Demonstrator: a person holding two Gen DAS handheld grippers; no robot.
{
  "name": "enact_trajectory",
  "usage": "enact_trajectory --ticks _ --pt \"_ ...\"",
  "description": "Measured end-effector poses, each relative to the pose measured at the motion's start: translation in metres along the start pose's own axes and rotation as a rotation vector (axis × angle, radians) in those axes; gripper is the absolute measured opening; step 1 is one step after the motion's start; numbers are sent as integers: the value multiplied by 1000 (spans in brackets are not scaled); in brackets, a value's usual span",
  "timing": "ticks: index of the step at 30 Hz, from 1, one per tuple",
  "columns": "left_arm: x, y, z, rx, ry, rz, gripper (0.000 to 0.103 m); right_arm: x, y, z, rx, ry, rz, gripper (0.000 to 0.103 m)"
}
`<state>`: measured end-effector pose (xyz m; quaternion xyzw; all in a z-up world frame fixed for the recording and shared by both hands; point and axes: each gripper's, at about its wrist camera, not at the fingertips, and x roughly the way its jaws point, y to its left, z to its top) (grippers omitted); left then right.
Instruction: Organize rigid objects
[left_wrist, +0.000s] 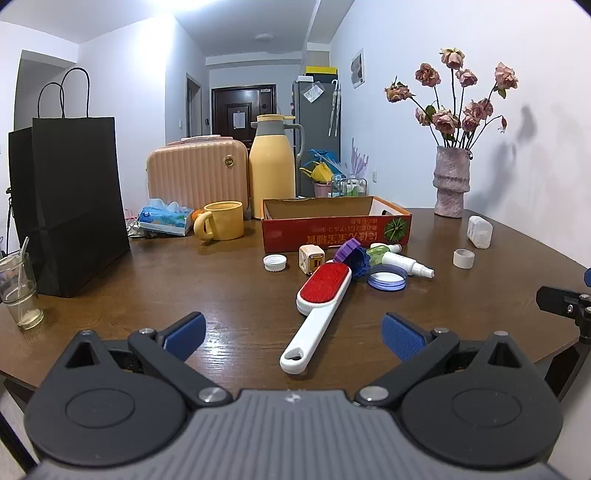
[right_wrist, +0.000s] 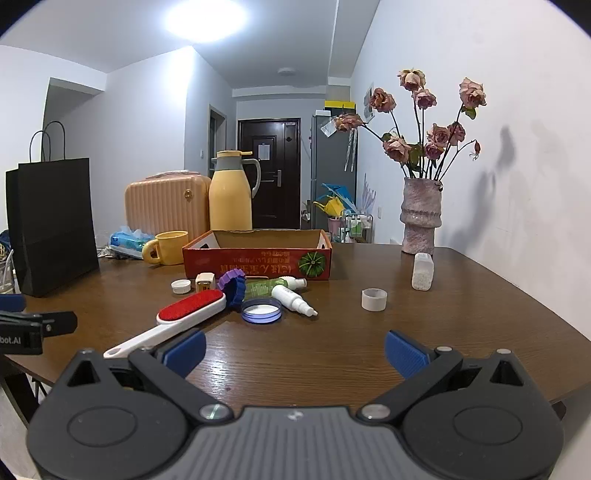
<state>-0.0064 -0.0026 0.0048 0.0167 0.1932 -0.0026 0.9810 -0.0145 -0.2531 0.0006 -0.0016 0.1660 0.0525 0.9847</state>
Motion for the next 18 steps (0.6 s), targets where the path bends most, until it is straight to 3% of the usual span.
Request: enact_trajectory --ticks 18 --pt "-11 -3 3 0 -37 -10 103 -9 1 2 3 -16 10 103"
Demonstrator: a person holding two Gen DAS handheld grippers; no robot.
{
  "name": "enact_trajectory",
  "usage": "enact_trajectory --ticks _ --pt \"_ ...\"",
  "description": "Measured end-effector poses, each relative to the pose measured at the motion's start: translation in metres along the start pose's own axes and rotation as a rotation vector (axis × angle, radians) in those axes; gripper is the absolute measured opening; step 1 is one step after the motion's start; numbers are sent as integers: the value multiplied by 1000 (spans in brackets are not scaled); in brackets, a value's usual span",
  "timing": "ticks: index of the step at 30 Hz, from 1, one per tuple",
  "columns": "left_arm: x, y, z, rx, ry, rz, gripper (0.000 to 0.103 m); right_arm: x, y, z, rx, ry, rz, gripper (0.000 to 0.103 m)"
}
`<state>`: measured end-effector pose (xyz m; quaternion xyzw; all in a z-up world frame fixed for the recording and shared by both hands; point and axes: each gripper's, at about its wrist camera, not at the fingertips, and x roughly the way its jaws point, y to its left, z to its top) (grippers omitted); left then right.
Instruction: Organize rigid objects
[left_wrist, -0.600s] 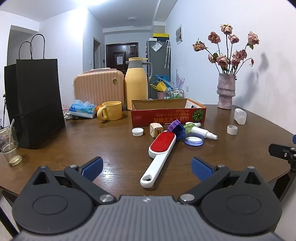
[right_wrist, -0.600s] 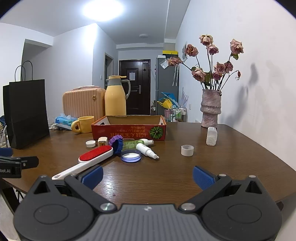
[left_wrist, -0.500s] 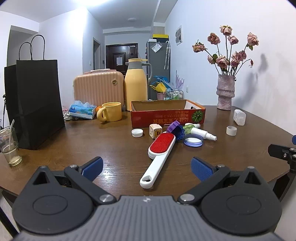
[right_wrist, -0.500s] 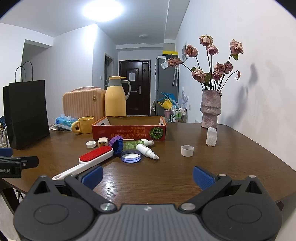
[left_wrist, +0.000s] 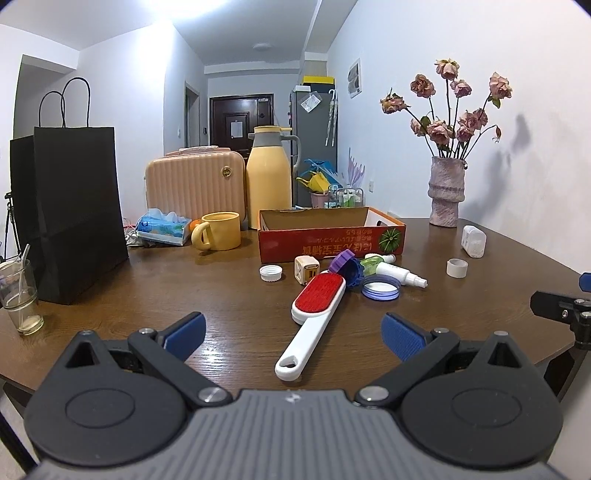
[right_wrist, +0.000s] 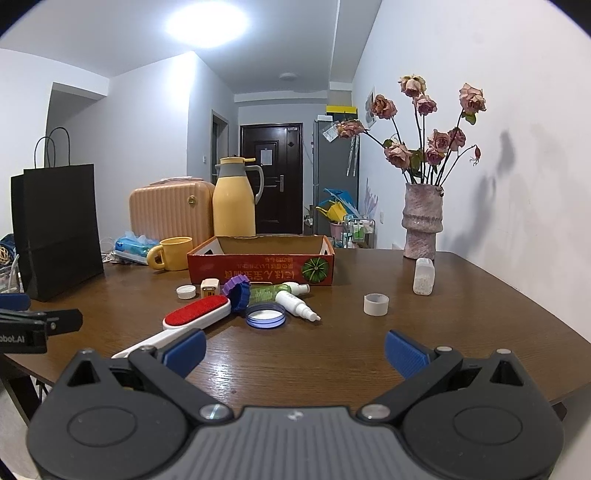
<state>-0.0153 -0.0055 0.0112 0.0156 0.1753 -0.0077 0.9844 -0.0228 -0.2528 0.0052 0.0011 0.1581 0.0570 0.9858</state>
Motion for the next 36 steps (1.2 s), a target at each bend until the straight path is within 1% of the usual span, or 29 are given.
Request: enact_trajectory --ticks 36 --pt "-2 -2 0 -1 -5 2 103 0 0 0 0 -1 1 103"
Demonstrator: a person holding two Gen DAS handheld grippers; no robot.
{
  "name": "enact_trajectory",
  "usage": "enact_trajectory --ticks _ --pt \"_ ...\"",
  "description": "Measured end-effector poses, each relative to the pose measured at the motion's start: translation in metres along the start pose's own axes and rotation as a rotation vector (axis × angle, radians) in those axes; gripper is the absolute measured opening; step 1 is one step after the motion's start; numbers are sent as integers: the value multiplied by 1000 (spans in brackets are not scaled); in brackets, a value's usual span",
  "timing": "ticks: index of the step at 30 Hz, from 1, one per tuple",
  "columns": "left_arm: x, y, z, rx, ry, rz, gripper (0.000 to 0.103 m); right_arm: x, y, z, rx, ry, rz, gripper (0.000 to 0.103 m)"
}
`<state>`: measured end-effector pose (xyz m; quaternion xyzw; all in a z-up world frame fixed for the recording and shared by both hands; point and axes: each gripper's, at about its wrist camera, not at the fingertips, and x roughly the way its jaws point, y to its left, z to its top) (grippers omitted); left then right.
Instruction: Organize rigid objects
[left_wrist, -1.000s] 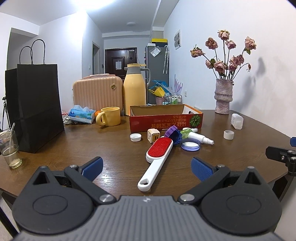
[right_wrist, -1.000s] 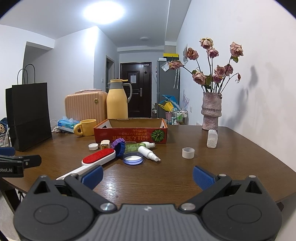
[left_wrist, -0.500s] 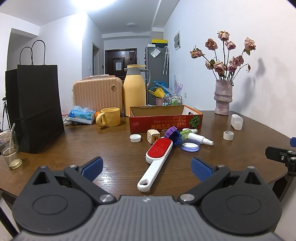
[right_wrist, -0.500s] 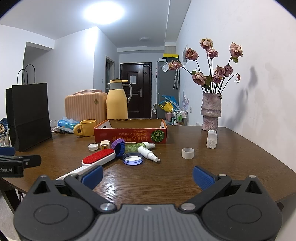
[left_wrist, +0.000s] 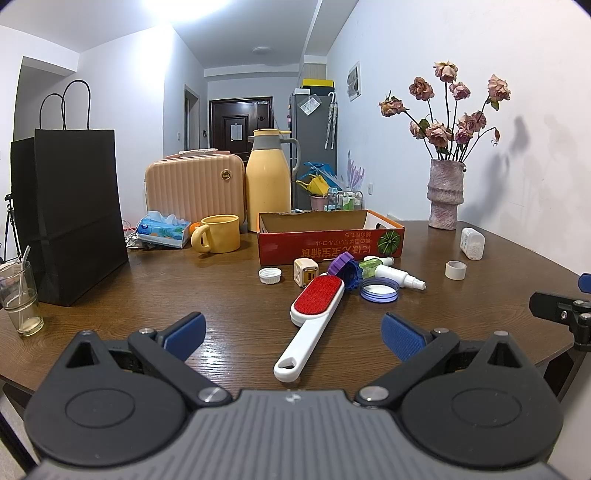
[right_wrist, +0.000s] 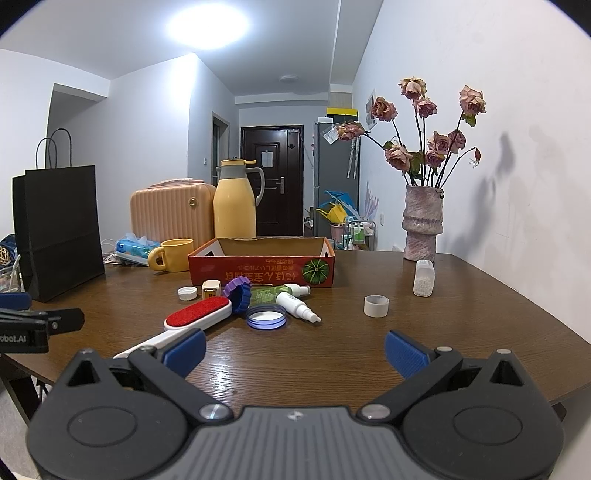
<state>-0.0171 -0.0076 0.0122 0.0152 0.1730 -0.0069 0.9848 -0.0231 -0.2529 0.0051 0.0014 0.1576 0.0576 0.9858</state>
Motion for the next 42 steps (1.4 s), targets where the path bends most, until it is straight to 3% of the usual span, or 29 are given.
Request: enact_trajectory --ticks 21,42 --pt "6 -3 5 1 10 -3 103 16 1 5 2 18 6 103" --pt "78 0 15 23 69 -26 103 86 1 18 4 78 21 103"
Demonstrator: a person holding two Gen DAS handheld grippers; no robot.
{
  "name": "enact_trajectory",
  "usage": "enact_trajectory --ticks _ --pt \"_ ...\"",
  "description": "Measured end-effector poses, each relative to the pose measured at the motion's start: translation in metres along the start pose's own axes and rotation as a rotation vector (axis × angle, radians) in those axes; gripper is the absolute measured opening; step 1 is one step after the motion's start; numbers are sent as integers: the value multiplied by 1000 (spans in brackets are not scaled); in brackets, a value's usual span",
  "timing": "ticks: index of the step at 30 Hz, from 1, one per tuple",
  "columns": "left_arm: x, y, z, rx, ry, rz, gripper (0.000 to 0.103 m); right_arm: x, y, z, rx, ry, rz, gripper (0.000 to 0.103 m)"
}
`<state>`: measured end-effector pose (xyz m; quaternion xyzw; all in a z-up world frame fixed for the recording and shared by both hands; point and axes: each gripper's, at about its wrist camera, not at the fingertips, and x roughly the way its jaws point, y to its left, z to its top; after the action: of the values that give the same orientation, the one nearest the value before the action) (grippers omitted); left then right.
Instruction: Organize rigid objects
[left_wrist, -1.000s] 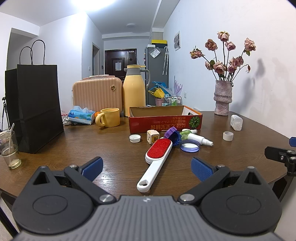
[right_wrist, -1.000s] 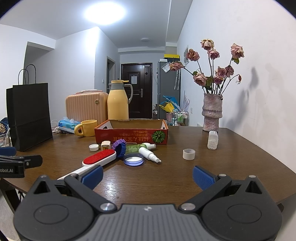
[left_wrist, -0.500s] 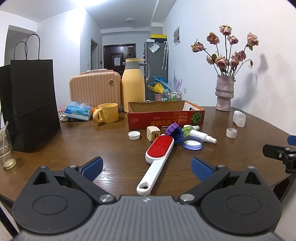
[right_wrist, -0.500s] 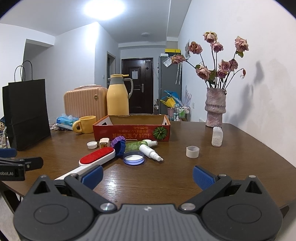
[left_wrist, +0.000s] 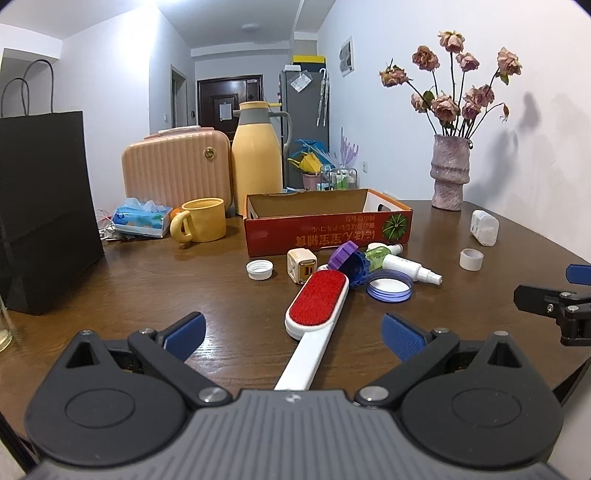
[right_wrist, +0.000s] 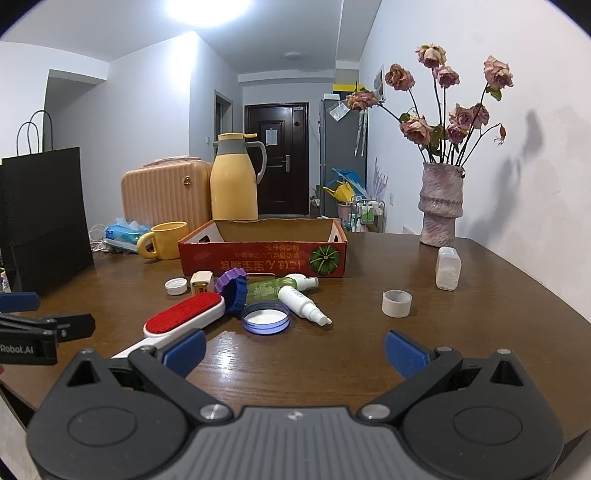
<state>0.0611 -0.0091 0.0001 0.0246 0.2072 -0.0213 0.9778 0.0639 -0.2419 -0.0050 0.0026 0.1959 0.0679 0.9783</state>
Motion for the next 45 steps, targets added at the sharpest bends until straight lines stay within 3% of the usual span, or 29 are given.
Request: enact_trajectory --ticks 26,41,45 --pt "100 1 30 33 141 -30 103 94 -9 18 18 64 28 103" --pt "169 -9 32 88 322 -73 103 121 -15 13 34 98 34 103" --pt "180 -12 28 84 349 -82 95 127 -13 13 25 97 50 103"
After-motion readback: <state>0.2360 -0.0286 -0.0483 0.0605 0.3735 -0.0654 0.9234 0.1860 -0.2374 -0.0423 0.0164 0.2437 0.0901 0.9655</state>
